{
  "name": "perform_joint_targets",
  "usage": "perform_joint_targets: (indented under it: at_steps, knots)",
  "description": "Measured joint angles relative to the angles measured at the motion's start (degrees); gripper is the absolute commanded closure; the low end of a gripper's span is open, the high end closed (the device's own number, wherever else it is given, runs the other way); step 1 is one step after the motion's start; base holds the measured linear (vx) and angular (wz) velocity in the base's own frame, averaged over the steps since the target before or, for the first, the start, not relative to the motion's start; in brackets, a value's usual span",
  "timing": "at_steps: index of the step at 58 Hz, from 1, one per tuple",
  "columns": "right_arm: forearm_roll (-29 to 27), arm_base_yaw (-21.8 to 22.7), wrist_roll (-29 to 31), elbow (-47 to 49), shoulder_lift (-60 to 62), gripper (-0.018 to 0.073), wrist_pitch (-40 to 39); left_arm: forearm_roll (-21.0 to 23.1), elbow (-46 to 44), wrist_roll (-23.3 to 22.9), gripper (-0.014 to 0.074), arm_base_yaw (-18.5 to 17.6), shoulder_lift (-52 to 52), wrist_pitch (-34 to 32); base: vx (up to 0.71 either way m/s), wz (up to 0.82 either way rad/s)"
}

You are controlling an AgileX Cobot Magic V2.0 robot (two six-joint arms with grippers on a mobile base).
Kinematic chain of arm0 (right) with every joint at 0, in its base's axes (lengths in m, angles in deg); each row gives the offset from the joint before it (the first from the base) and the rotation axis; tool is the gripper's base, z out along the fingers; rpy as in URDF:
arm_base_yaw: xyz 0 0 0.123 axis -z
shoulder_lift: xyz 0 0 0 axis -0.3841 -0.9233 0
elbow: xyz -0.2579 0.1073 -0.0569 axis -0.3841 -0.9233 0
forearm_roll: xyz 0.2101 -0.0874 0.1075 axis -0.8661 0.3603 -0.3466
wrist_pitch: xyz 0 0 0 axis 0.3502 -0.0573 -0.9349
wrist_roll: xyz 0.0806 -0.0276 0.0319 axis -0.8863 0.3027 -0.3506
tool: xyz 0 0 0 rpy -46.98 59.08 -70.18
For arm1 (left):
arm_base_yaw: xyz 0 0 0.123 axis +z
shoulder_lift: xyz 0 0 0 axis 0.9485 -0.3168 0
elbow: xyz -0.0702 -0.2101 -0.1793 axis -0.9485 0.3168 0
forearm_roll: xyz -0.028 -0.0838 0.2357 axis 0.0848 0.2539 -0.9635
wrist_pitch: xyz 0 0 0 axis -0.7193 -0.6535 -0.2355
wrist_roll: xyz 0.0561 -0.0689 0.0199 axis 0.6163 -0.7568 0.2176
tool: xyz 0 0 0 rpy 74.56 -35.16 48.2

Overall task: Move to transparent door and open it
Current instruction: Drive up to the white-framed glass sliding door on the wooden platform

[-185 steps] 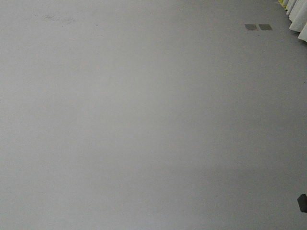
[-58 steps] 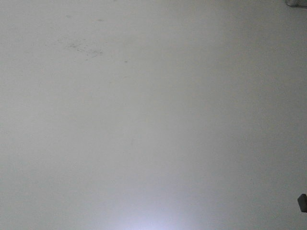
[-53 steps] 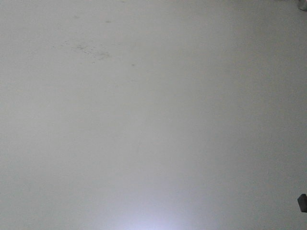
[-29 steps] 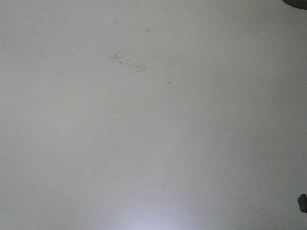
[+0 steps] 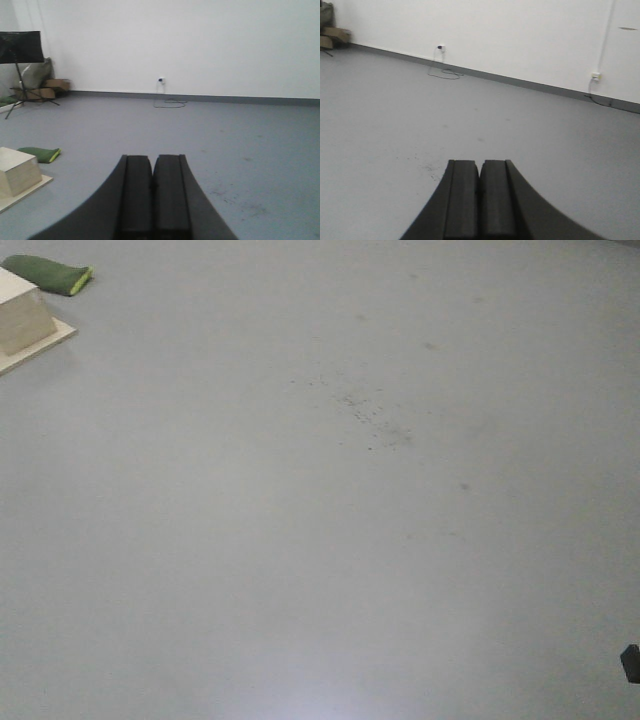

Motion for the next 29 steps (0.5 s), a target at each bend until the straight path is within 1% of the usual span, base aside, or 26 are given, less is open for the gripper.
perform_joint_targets:
  at_steps: [29]
  knots:
    - [0.0,0.0,0.0,0.0,0.0,0.0567,0.0,0.0,0.0,0.0,0.0602,0.0,0.0,0.0,0.62,0.69]
